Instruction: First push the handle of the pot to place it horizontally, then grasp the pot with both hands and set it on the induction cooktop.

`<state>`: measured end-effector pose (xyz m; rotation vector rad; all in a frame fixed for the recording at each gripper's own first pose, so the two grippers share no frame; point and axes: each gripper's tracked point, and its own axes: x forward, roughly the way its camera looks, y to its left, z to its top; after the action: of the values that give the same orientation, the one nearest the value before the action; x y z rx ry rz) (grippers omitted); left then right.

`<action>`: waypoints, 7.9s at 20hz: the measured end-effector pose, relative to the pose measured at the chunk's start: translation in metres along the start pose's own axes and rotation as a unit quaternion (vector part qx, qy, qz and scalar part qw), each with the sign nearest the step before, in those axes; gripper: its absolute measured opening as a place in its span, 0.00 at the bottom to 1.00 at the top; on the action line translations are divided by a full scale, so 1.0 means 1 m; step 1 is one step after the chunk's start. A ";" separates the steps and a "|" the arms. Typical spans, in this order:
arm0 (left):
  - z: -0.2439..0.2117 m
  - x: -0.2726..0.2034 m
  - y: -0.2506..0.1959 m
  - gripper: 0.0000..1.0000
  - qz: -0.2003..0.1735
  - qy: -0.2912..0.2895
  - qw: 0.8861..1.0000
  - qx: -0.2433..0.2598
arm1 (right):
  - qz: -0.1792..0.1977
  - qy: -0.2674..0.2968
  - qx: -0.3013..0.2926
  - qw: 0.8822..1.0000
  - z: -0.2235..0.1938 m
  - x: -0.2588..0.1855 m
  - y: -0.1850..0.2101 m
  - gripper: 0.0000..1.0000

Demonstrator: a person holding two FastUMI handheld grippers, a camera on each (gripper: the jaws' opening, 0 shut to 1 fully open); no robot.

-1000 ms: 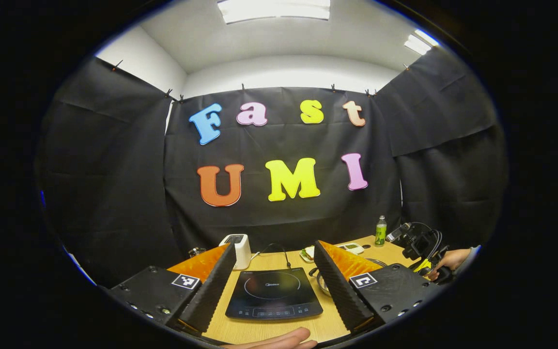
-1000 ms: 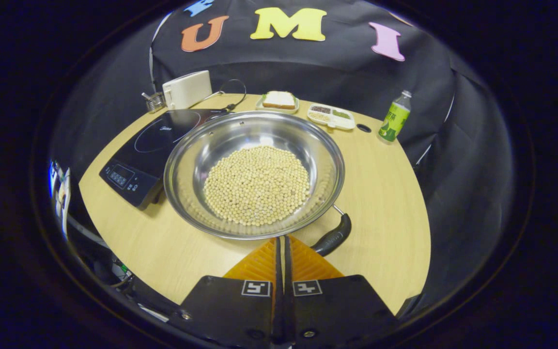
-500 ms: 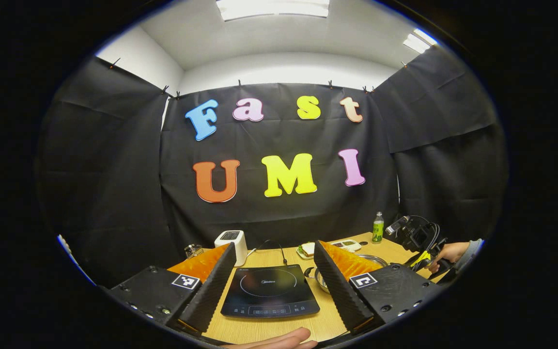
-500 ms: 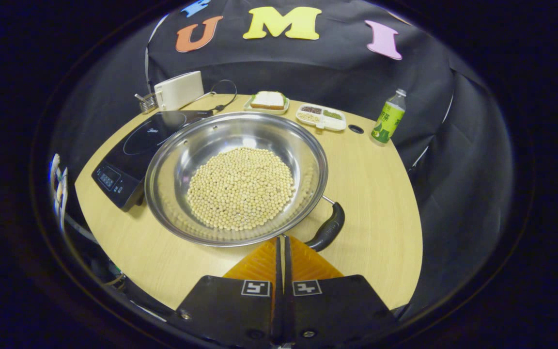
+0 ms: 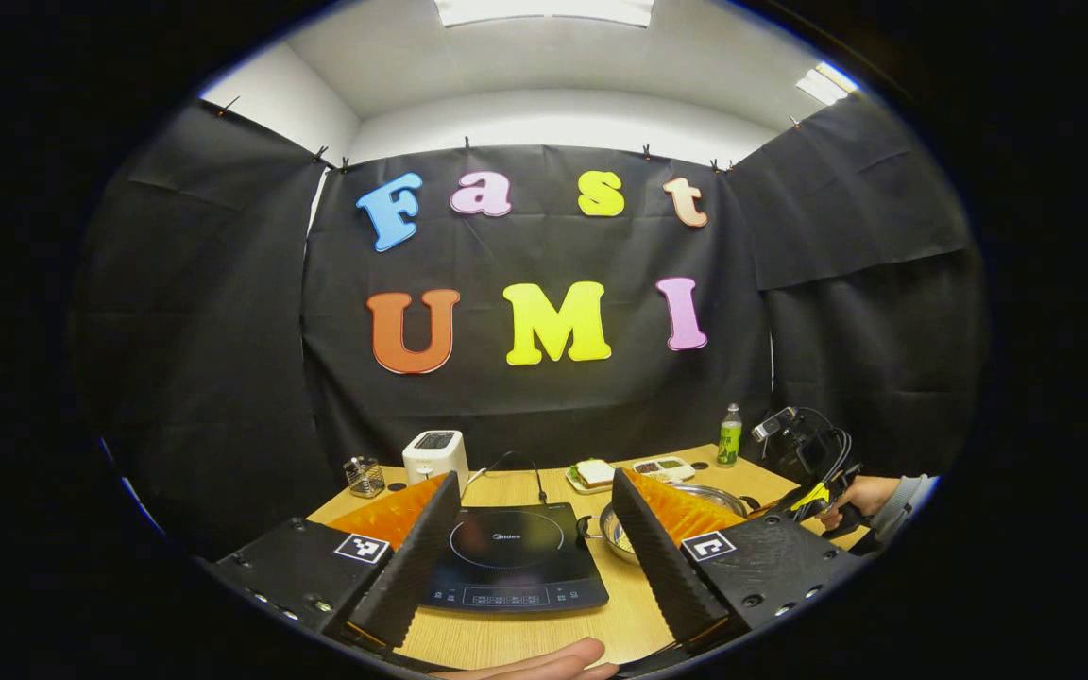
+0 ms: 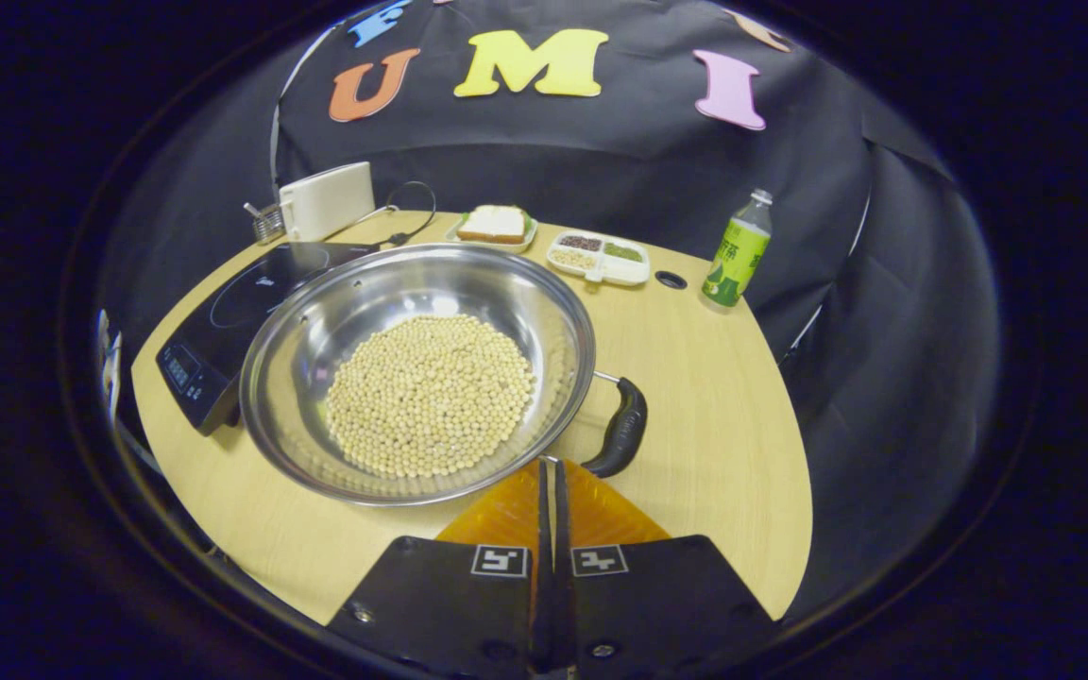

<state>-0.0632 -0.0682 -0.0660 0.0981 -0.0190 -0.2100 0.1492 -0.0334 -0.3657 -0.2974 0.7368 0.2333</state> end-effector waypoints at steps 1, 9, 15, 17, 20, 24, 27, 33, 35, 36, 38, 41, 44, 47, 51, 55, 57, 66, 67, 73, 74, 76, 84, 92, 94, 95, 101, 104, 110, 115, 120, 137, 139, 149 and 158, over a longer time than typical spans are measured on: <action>-0.002 0.000 -0.003 0.96 -0.003 0.002 1.000 0.002 | -0.004 -0.005 0.006 1.000 0.002 0.003 -0.001 0.04; -0.014 0.011 -0.009 0.96 -0.006 0.007 1.000 -0.030 | -0.010 -0.028 0.085 0.996 0.004 0.017 0.000 0.01; -0.038 0.041 -0.015 0.97 -0.002 0.016 0.999 -0.043 | -0.006 -0.053 0.132 0.990 0.012 0.020 -0.005 0.04; -0.046 0.056 -0.017 0.97 0.001 0.020 0.999 -0.047 | -0.006 -0.081 0.140 0.987 0.022 0.018 -0.012 0.04; -0.059 0.077 -0.024 0.95 -0.001 0.034 0.998 -0.054 | -0.027 -0.123 0.126 0.984 0.041 0.009 -0.027 0.12; -0.075 0.105 -0.027 0.95 0.008 0.057 0.997 -0.056 | -0.029 -0.158 0.095 0.982 0.057 -0.015 -0.023 0.37; -0.089 0.123 -0.043 0.94 -0.003 0.073 0.995 -0.067 | -0.044 -0.183 0.086 0.978 0.071 -0.035 -0.024 0.69; -0.118 0.158 -0.063 0.95 -0.008 0.114 0.993 -0.037 | -0.058 -0.211 0.065 0.974 0.092 -0.057 -0.021 1.00; -0.129 0.172 -0.071 0.95 -0.015 0.128 0.991 -0.042 | -0.069 -0.215 0.057 0.972 0.100 -0.062 -0.026 1.00; -0.134 0.178 -0.075 0.94 -0.017 0.137 0.989 -0.045 | -0.069 -0.212 0.056 0.973 0.099 -0.062 -0.024 1.00; -0.143 0.191 -0.076 0.95 -0.015 0.151 0.987 -0.046 | -0.068 -0.207 0.055 0.974 0.099 -0.057 -0.025 1.00; -0.166 0.211 -0.077 0.95 -0.008 0.179 0.983 -0.041 | -0.069 -0.201 0.075 0.974 0.098 -0.039 -0.031 1.00; -0.185 0.227 -0.078 0.95 -0.008 0.199 0.979 -0.032 | -0.070 -0.196 0.095 0.973 0.095 -0.015 -0.036 1.00; -0.209 0.240 -0.085 0.95 -0.015 0.230 0.972 -0.040 | -0.068 -0.173 0.103 0.977 0.086 0.007 -0.040 1.00; -0.239 0.250 -0.092 0.95 -0.026 0.273 0.961 -0.036 | -0.073 -0.146 0.110 0.980 0.073 0.030 -0.049 1.00; -0.258 0.255 -0.092 0.94 -0.024 0.300 0.953 -0.026 | -0.066 -0.133 0.124 0.981 0.066 0.048 -0.051 1.00; -0.264 0.257 -0.094 0.94 -0.026 0.309 0.950 -0.025 | -0.065 -0.120 0.133 0.982 0.061 0.058 -0.052 1.00; -0.275 0.263 -0.085 0.65 -0.012 0.315 0.949 -0.024 | -0.011 -0.092 0.177 0.980 0.049 0.082 -0.029 0.90; -0.274 0.265 -0.084 0.62 -0.012 0.307 0.951 -0.029 | -0.013 -0.091 0.187 0.978 0.049 0.084 -0.028 0.88; -0.275 0.261 -0.088 0.60 -0.026 0.292 0.956 -0.015 | -0.036 -0.095 0.200 0.974 0.044 0.079 -0.038 0.70; -0.275 0.258 -0.090 0.59 -0.025 0.296 0.955 -0.020 | -0.043 -0.092 0.199 0.975 0.042 0.077 -0.040 0.69; -0.271 0.253 -0.094 0.58 -0.029 0.296 0.954 -0.021 | -0.048 -0.087 0.201 0.975 0.037 0.073 -0.041 0.67; -0.237 0.230 -0.100 0.55 -0.043 0.272 0.961 -0.030 | -0.071 -0.093 0.203 0.972 0.040 0.021 -0.044 0.65; -0.175 0.207 -0.071 0.55 -0.041 0.246 0.968 -0.034 | -0.069 -0.111 0.197 0.972 0.076 -0.038 -0.021 0.65; -0.155 0.203 -0.061 0.55 -0.039 0.227 0.972 -0.035 | -0.062 -0.115 0.205 0.970 0.086 -0.052 -0.011 0.65; -0.146 0.200 -0.056 0.55 -0.038 0.220 0.974 -0.039 | -0.060 -0.119 0.207 0.969 0.093 -0.058 -0.007 0.65; -0.113 0.190 -0.009 0.55 -0.024 0.186 0.981 -0.042 | -0.052 -0.143 0.189 0.970 0.134 -0.083 0.033 0.63; -0.103 0.190 0.022 0.55 -0.006 0.176 0.983 -0.044 | -0.041 -0.147 0.180 0.972 0.156 -0.081 0.063 0.64; -0.088 0.193 0.090 0.55 0.035 0.159 0.986 -0.043 | -0.009 -0.149 0.169 0.974 0.199 -0.065 0.127 0.65; -0.105 0.206 0.135 0.55 0.059 0.166 0.983 -0.057 | 0.006 -0.138 0.155 0.978 0.219 -0.031 0.171 0.64; -0.151 0.221 0.166 0.55 0.077 0.204 0.973 -0.071 | 0.013 -0.102 0.145 0.984 0.212 0.021 0.205 0.65; -0.231 0.240 0.202 0.55 0.097 0.262 0.957 -0.079 | 0.029 -0.067 0.142 0.987 0.177 0.107 0.250 0.65; -0.235 0.242 0.204 0.56 0.093 0.258 0.957 -0.094 | 0.038 -0.077 0.151 0.985 0.180 0.110 0.251 0.65; -0.231 0.240 0.207 0.65 0.095 0.237 0.961 -0.108 | 0.061 -0.103 0.144 0.982 0.184 0.105 0.245 0.82; -0.207 0.216 0.216 0.96 0.122 0.205 0.969 -0.071 | 0.070 -0.121 0.158 0.978 0.174 0.066 0.231 0.96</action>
<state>0.1992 0.1166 -0.2490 -0.0054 0.3939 0.0584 0.2328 0.2485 -0.3310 0.0853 0.5425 0.2768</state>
